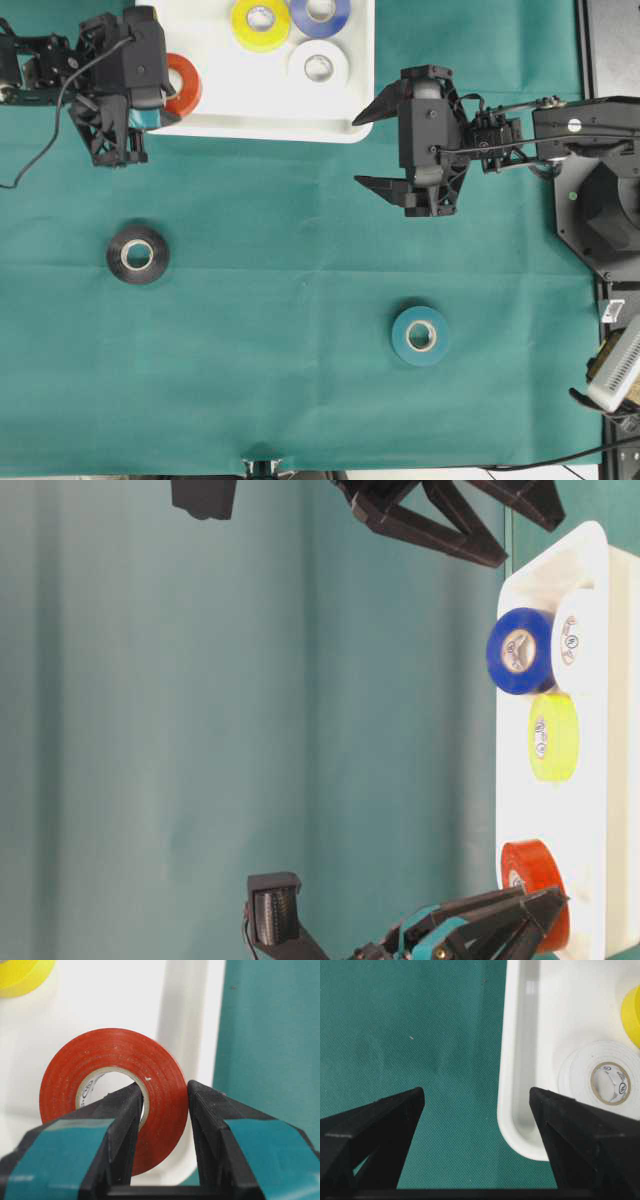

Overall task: Put the tape alternately from left to right into the white case.
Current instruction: 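Carry the red roll into the tray's lower-left corner, then open the left gripper and withdraw it toward the black roll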

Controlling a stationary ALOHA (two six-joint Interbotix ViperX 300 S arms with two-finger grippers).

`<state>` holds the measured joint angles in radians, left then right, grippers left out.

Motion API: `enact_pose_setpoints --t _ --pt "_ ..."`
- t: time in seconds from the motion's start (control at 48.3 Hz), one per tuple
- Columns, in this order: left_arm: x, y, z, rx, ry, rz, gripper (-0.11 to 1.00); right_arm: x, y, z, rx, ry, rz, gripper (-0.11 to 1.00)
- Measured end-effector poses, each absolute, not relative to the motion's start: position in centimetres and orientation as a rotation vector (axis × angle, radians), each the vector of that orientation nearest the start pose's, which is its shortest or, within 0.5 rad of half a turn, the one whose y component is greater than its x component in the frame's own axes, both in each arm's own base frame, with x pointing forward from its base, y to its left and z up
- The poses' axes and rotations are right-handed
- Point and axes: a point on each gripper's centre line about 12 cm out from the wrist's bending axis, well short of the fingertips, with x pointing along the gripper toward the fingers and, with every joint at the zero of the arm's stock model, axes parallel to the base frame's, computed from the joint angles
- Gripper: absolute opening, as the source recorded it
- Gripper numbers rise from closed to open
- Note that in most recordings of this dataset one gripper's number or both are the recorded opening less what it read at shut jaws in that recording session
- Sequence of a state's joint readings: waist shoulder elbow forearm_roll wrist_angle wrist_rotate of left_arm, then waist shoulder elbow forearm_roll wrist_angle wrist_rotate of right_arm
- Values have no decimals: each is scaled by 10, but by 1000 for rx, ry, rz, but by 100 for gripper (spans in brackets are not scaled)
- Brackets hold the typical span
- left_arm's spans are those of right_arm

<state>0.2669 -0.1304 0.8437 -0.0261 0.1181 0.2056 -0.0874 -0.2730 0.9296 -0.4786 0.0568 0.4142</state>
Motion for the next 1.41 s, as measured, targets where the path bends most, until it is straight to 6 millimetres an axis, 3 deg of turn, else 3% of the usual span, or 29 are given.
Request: enact_pose_setpoints --t 0.601,0.808,0.932,1.408 --pt "314 88 148 61 802 188 28 303 -30 172 -39 709 -86 75" --pt "314 88 148 64 800 187 82 303 -30 172 -38 709 -86 75" --pt "314 88 148 61 800 188 76 302 -30 171 -37 713 -88 75" --pt "313 88 147 58 803 189 75 302 -30 172 -37 712 -88 75"
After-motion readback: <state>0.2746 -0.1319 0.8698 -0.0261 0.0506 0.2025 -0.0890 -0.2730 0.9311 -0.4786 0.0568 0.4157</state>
